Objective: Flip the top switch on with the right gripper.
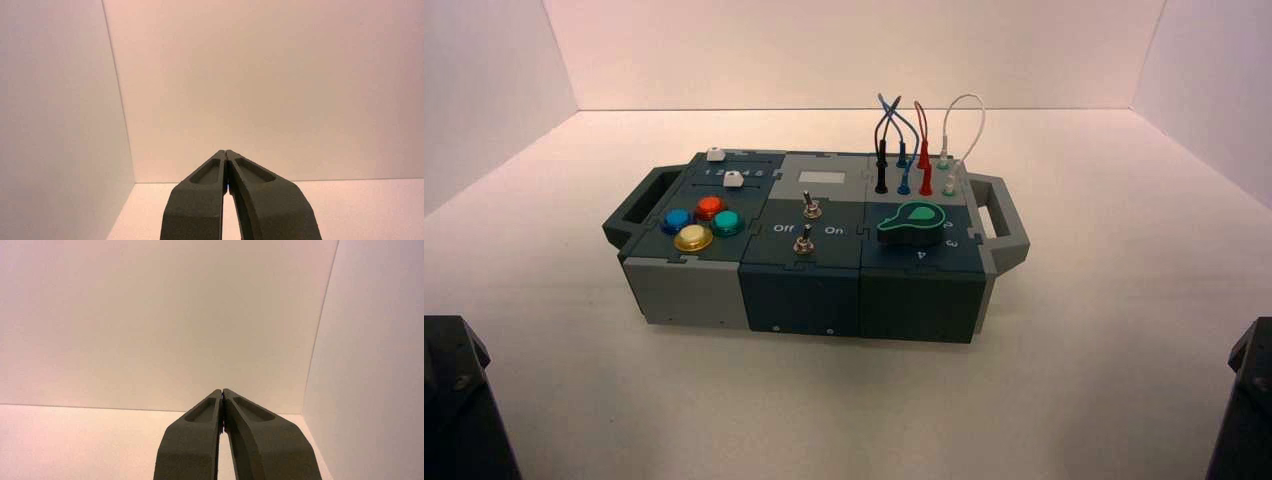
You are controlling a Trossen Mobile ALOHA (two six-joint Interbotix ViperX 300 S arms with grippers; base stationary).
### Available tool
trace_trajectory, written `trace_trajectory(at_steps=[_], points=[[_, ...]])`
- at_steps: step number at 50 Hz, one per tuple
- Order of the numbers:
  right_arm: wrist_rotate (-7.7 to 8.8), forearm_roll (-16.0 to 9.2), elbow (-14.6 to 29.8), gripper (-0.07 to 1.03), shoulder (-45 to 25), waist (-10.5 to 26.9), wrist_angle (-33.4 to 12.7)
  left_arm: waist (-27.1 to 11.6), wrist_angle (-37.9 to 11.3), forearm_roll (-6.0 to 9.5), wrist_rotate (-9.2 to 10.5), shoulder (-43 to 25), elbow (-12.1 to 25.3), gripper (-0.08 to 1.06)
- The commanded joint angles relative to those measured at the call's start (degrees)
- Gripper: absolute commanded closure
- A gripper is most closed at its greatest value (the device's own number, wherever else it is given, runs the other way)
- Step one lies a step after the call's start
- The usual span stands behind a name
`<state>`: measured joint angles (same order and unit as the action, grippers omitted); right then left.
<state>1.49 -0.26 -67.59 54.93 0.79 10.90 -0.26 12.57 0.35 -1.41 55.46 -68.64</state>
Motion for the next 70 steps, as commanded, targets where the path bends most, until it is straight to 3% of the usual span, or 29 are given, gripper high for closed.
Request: trace_trajectory(at_steps=[1, 24, 36, 49, 62, 70], points=[[0.09, 0.00, 1.93, 0.98, -0.35, 0.09, 0.35, -0.09, 0.09, 0.00, -0.18, -0.53, 1.67, 1.00], [0.09, 0.00, 2.11, 0.99, -0.35, 0.35, -1.49, -1.23, -2.37, 0.00, -0.18, -1.23, 1.85, 1.00], [0.09, -0.09, 3.43, 0.99, -0.35, 2.20, -5.80, -3.25, -7.91, 0.00, -0.18, -3.43, 4.13, 1.00], [-0.18, -0.35, 4.66, 0.99, -0.44, 5.27, -11.95, -5.10, -14.06, 0.09, -0.18, -5.80, 6.24, 1.00], [-0.26, -2.90, 8.17, 0.99, -3.25, 8.88, -24.08, -8.35, -21.18, 0.62, 0.18, -6.77, 8.53, 1.00], [-0.26, -5.10, 9.49, 0.99, -4.75, 10.90, -28.48, -9.32, -25.40, 1.23, 0.53, -7.82, 9.23, 1.01]])
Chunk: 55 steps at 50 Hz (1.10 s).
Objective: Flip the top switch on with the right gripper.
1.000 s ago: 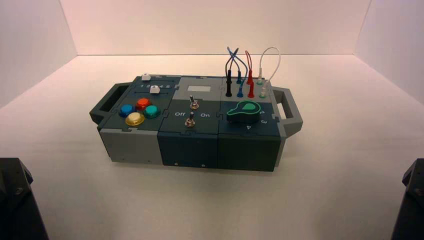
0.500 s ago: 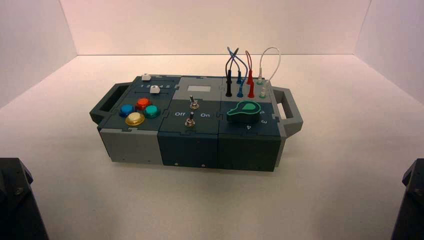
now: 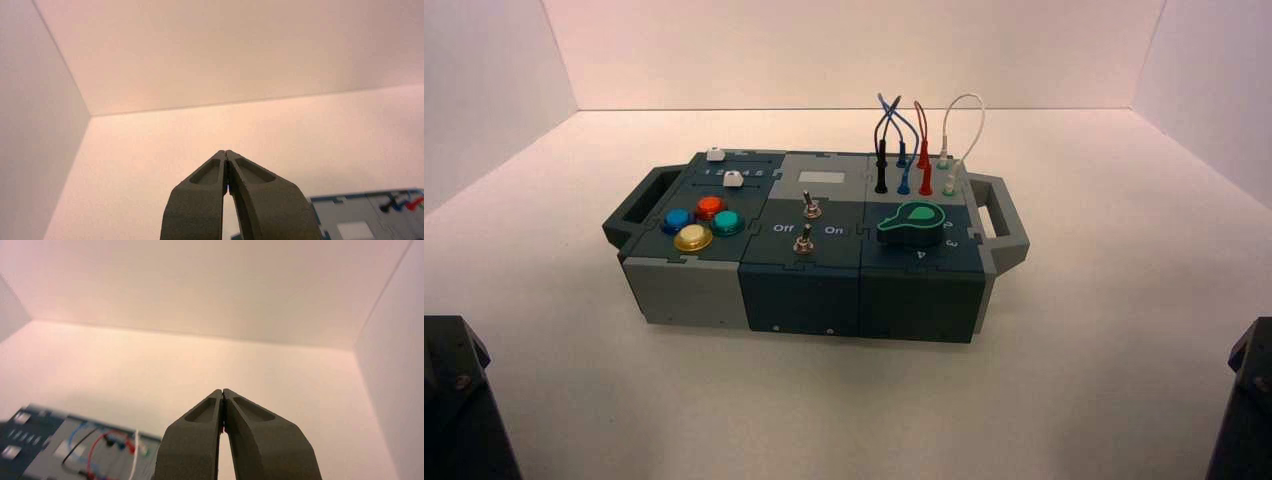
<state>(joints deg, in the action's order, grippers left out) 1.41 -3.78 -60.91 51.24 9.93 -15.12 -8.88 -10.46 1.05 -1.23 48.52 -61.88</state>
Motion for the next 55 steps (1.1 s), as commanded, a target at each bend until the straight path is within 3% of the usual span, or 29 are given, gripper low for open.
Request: trace_trajectory(at_steps=[1, 12, 27, 43, 55], points=[[-0.18, -1.76, 2.90, 0.99, -1.14, 1.93, -2.72, -0.70, -2.72, 0.53, 0.35, -1.05, 2.55, 1.01], [-0.26, -2.72, 3.60, 0.99, -2.90, 5.19, -5.98, -2.29, -9.67, 1.05, 0.53, -5.98, 4.39, 1.00], [-0.26, -4.75, 3.87, 0.99, -2.81, 5.54, -11.07, -3.96, -17.84, 1.05, 0.88, -15.21, 6.42, 1.00], [-0.26, -6.06, 4.48, 0.99, -3.25, 8.61, -16.88, -4.57, -19.42, 1.49, 1.49, -21.97, 6.94, 1.00], [-0.44, -9.32, 6.42, 0.99, -8.17, 13.54, -20.04, -5.98, -19.07, 1.49, 2.90, -28.30, 7.56, 1.00]])
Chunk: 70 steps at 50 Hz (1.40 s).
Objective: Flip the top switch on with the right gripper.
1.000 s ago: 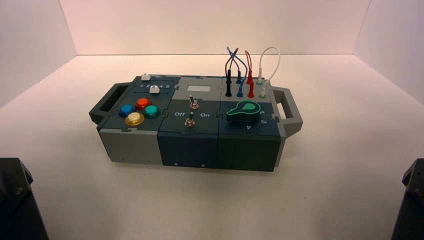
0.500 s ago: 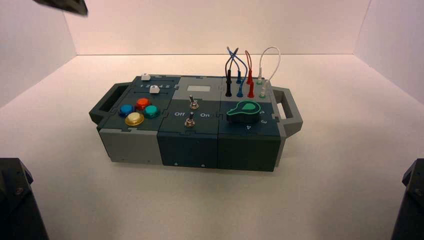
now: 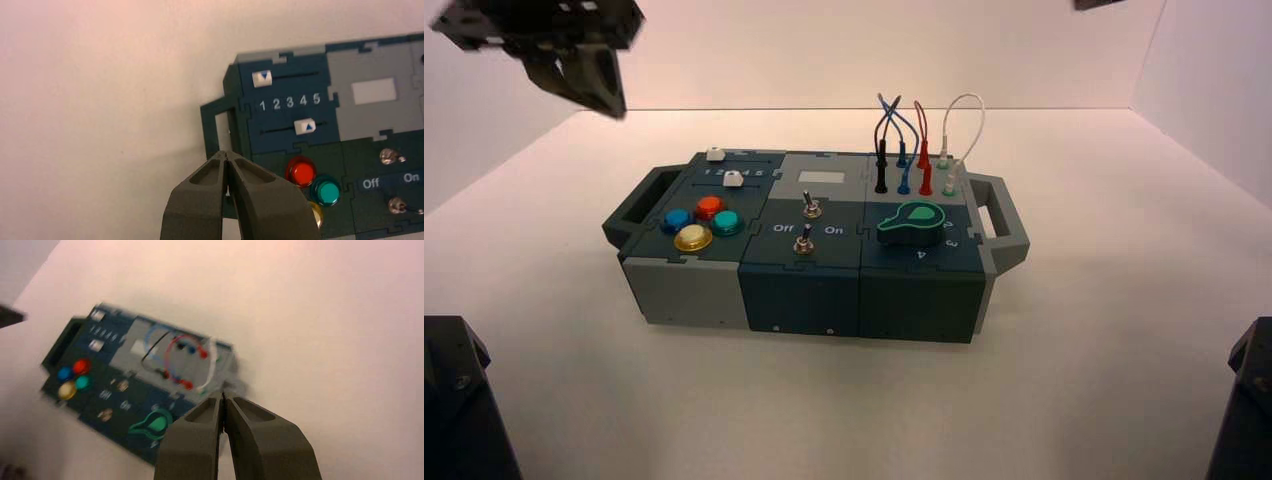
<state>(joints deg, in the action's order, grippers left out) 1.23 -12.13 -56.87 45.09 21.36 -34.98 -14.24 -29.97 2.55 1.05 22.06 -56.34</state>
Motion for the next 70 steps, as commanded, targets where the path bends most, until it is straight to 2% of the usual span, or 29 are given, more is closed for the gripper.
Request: trace_trajectory(at_steps=[1, 15, 24, 30, 44, 54, 70], points=[[-0.18, -0.97, 2.46, 0.99, -2.20, 2.37, -0.18, -0.62, 0.53, 0.09, 0.70, -2.11, 2.02, 1.00], [-0.26, -3.43, 4.04, 0.99, -7.12, 5.63, -0.44, -0.62, 0.70, 0.00, 1.85, -10.20, 5.19, 1.00], [-0.26, -4.57, 5.10, 0.99, -9.32, 7.29, -0.44, -0.62, 0.18, 0.09, 3.78, -13.97, 8.35, 1.00], [-0.26, -5.54, 5.80, 0.99, -10.55, 8.26, -0.44, -0.62, -0.79, 0.09, 4.13, -15.64, 9.58, 1.00], [-0.26, -7.38, 7.21, 0.99, -13.36, 11.07, -0.44, -0.62, -1.76, -0.18, 4.22, -18.81, 8.79, 1.00], [-0.44, -9.58, 9.23, 0.99, -16.79, 12.92, -0.53, -0.62, -1.76, -0.09, 4.22, -21.71, 8.79, 1.00], [-1.05, -12.57, 13.97, 0.99, -28.21, 18.28, -0.53, -0.62, 0.00, -0.09, 4.31, -26.54, 8.70, 1.00]])
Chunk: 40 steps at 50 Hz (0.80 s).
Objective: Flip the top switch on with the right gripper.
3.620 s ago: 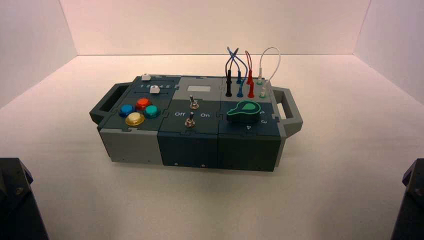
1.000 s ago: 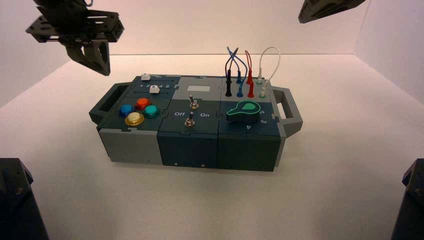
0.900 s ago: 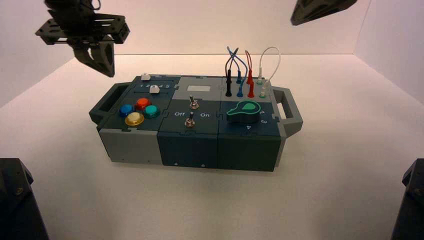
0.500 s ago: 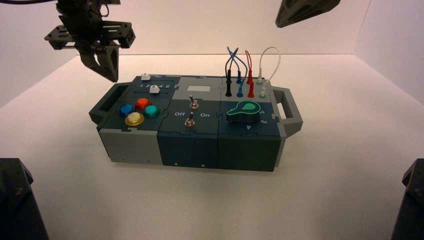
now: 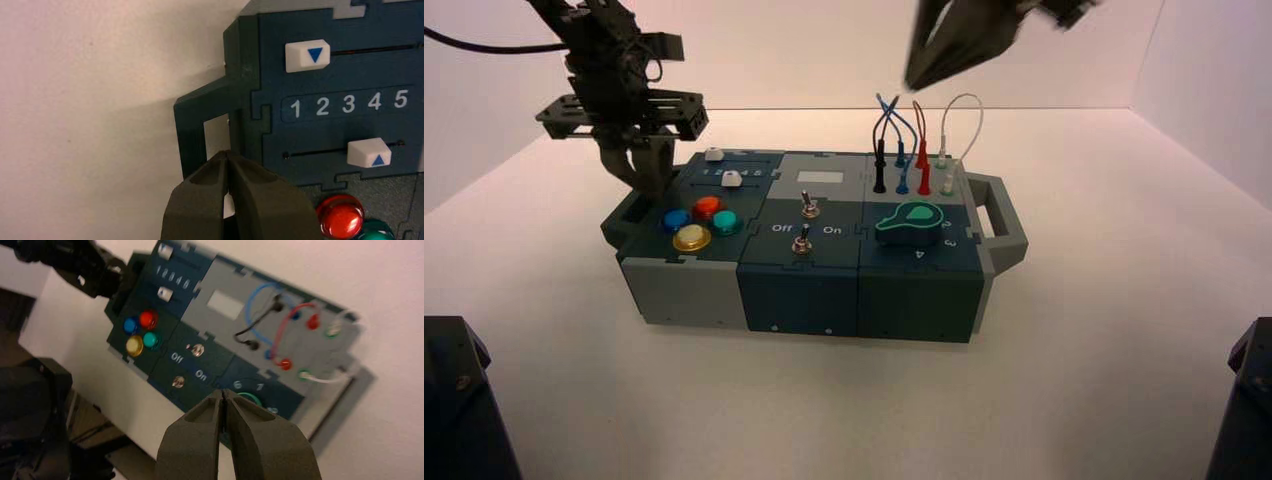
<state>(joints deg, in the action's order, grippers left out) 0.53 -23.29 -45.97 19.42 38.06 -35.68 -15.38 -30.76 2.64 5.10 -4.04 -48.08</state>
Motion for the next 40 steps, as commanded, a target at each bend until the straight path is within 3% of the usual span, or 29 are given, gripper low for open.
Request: trace_trajectory(at_steps=[1, 8, 13, 24, 34, 40], points=[[-0.44, -1.49, 3.25, 0.99, -2.90, 1.67, 0.18, 0.53, 0.79, -0.18, 0.26, -0.62, 0.44, 1.00], [-0.53, -4.57, 6.50, 0.99, -7.73, 3.43, -0.70, 0.53, 1.49, -0.18, 0.53, -3.34, 0.35, 1.00], [-0.62, -5.36, 8.17, 0.99, -9.76, 3.87, -1.49, 0.53, 1.85, -0.18, 0.53, -4.57, 0.44, 1.00], [-4.22, -5.62, 13.36, 0.98, -16.08, 4.31, -4.57, 0.53, 2.46, -0.79, 0.26, -7.65, 0.70, 1.00], [-5.98, -5.36, 16.35, 0.98, -20.57, 5.19, -5.98, 0.53, 2.29, -0.97, 0.00, -7.91, 1.23, 1.00], [-8.88, -3.87, 19.78, 0.98, -23.20, 8.00, -5.98, 0.44, 2.29, -0.97, -0.18, -7.91, 1.32, 1.00]])
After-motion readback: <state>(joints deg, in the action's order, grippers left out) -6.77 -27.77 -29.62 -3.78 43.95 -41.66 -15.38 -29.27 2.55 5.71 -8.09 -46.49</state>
